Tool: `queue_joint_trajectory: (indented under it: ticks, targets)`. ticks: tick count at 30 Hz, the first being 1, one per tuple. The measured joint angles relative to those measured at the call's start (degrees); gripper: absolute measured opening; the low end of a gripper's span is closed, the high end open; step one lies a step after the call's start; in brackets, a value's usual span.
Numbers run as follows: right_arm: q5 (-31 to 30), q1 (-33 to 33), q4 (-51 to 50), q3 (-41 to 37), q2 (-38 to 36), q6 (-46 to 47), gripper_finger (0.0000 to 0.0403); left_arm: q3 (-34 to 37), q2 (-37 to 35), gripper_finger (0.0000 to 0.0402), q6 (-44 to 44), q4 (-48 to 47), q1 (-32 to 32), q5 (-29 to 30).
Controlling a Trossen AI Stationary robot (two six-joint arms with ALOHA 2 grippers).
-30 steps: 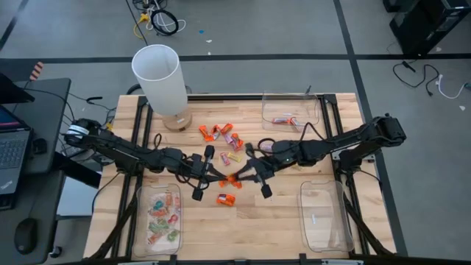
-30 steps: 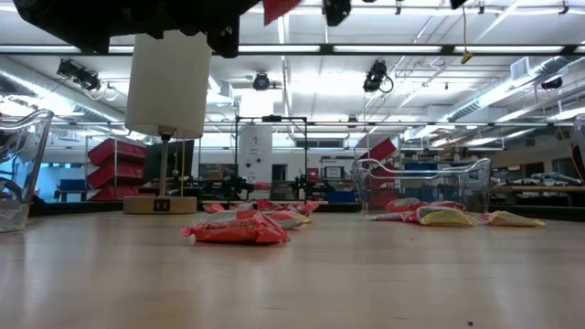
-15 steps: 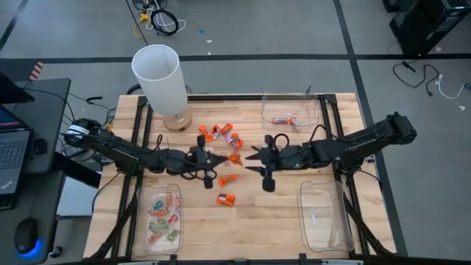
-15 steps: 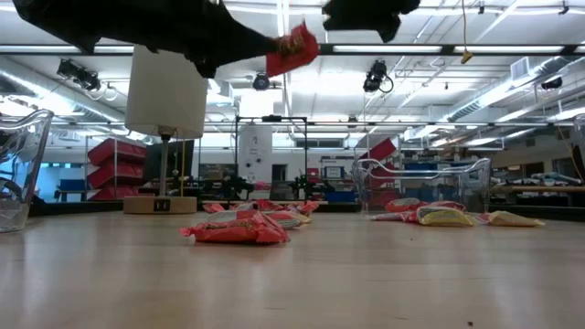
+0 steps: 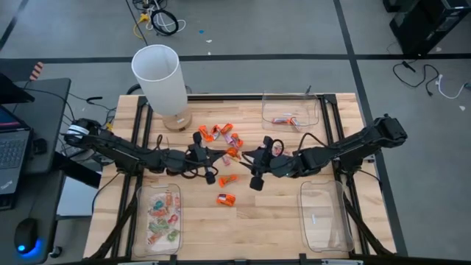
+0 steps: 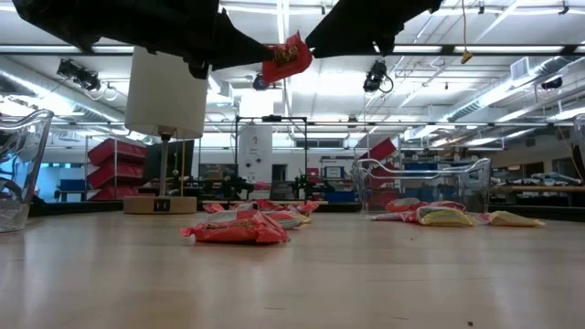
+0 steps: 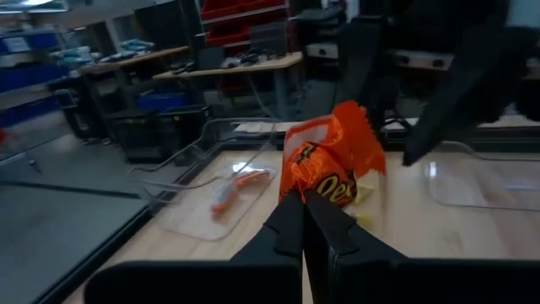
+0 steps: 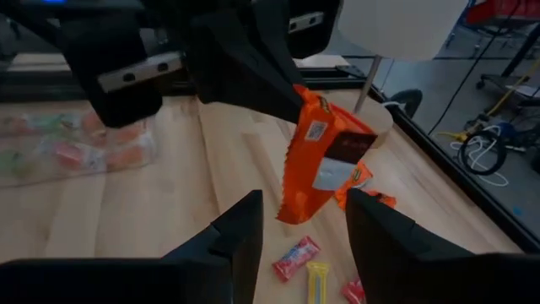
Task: Sort candy
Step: Put the small orange chocolate bar into the top right transparent bin
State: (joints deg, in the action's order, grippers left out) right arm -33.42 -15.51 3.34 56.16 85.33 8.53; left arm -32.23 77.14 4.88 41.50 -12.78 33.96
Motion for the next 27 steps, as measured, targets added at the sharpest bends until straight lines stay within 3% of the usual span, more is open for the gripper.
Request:
queue_joint_trajectory:
  ticks: [5, 11, 27]
  targets:
    - [-1.4, 0.0, 1.3, 0.0, -0.1, 0.6, 0.0182, 0.0, 0.0, 0.0000, -0.6, -2.0, 0.0, 5.4]
    - [-1.6, 1.1, 3.4, 0.0, -0.1, 1.5, 0.0205, 0.0, 0.0, 0.0000, -0.6, -0.9, 0.0, 5.1]
    - [3.2, 3.6, 5.0, 0.0, -0.1, 1.8, 0.0187, 0.0, 0.0, 0.0000, -1.0, 4.6, -0.1, 2.2]
